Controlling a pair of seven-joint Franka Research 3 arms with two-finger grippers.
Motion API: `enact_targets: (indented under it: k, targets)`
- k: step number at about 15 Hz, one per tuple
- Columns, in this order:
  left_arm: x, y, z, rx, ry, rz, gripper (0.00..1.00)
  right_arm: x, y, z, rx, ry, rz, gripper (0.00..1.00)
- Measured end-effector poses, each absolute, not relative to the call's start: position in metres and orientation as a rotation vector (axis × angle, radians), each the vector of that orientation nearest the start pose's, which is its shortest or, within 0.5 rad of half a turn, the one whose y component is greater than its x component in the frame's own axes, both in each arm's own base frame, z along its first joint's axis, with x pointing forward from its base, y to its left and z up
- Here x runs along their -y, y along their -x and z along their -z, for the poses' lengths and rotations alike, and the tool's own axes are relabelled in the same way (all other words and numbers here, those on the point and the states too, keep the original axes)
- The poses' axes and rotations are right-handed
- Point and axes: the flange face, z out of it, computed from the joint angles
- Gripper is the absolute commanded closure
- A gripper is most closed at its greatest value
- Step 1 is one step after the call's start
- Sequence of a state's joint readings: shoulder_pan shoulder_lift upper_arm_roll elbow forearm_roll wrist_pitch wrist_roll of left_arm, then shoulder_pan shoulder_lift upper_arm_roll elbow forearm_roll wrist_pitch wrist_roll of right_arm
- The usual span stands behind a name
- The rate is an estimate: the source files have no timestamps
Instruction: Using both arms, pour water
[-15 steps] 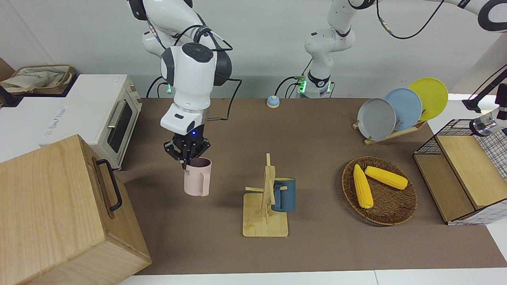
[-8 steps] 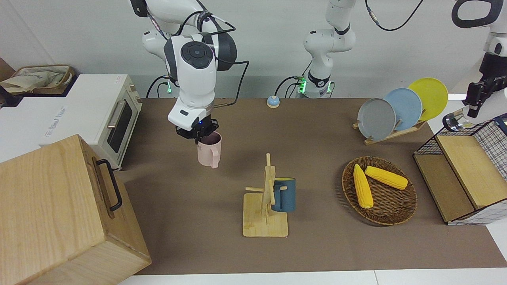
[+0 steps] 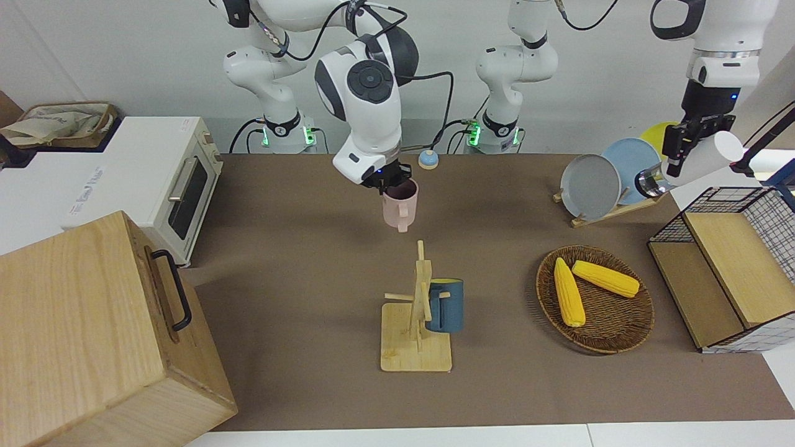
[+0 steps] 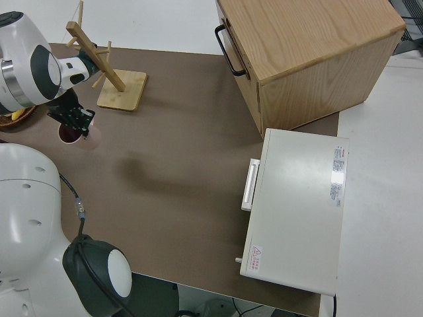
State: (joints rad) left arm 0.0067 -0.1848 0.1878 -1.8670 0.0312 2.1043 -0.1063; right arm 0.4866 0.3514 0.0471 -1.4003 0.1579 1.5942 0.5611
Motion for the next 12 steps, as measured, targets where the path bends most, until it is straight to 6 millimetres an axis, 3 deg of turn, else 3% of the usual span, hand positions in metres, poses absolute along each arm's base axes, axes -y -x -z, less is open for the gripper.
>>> enact_targets:
  k: [3,7,10,12]
  targets:
    - [-0.082,-0.507,-0.623,0.456,3.047,0.627,1.00,-0.397,-0.536,-0.477,-0.231,2.979,-0.357,1.000]
    - [-0.045,-0.481,-0.607,0.451,3.066,0.592,1.00,-0.461,-0.519,-0.434,-0.378,2.933,-0.349,1.000]
    - [-0.019,-0.464,-0.590,0.430,3.072,0.554,1.00,-0.489,-0.513,-0.404,-0.448,2.895,-0.383,1.000]
    - [-0.008,-0.456,-0.579,0.419,3.074,0.524,1.00,-0.490,-0.517,-0.397,-0.483,2.876,-0.388,1.000]
